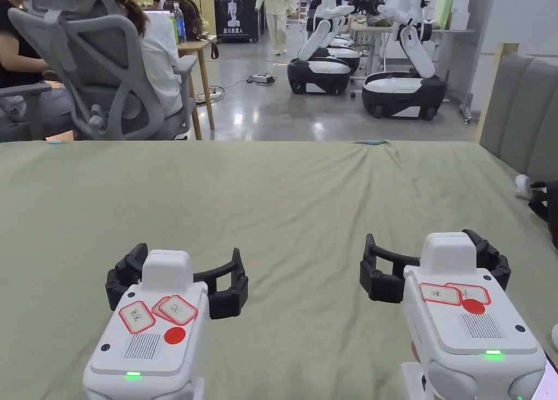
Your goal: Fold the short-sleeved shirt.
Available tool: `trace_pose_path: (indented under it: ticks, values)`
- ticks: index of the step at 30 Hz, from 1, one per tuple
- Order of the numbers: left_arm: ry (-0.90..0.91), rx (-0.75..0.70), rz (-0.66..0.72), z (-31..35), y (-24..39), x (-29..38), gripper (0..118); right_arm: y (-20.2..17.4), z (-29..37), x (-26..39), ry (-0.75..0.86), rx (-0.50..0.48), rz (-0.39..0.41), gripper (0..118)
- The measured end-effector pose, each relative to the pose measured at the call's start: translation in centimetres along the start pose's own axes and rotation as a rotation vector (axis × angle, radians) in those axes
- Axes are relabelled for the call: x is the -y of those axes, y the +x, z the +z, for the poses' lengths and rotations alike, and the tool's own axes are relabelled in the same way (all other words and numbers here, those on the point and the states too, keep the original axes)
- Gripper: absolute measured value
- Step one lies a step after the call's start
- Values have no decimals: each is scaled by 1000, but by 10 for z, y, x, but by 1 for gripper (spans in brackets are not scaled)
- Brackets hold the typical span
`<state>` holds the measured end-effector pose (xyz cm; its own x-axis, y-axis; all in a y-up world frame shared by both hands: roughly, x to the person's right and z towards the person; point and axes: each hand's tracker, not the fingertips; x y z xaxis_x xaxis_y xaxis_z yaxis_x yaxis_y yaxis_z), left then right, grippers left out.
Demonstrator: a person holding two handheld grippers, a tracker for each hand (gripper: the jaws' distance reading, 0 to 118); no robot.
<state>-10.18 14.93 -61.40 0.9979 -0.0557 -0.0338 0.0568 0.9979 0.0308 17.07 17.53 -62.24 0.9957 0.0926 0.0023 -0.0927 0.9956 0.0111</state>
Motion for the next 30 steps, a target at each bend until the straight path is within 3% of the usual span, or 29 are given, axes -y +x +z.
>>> trace_pose_path:
  ticks: [16,20,26,30]
  values:
    - [3,13,-20,-6,4,-4,118,-11,-6,0,-18,-9,9,118]
    - [4,17,-20,-7,5,-6,118,-14,-7,-6,-70,-29,-28,118]
    - [4,25,-22,-9,7,-5,118,-13,-6,-4,-15,-118,-122,118]
    - [6,25,-17,-10,8,-7,118,-19,-10,-8,-30,-56,-105,118]
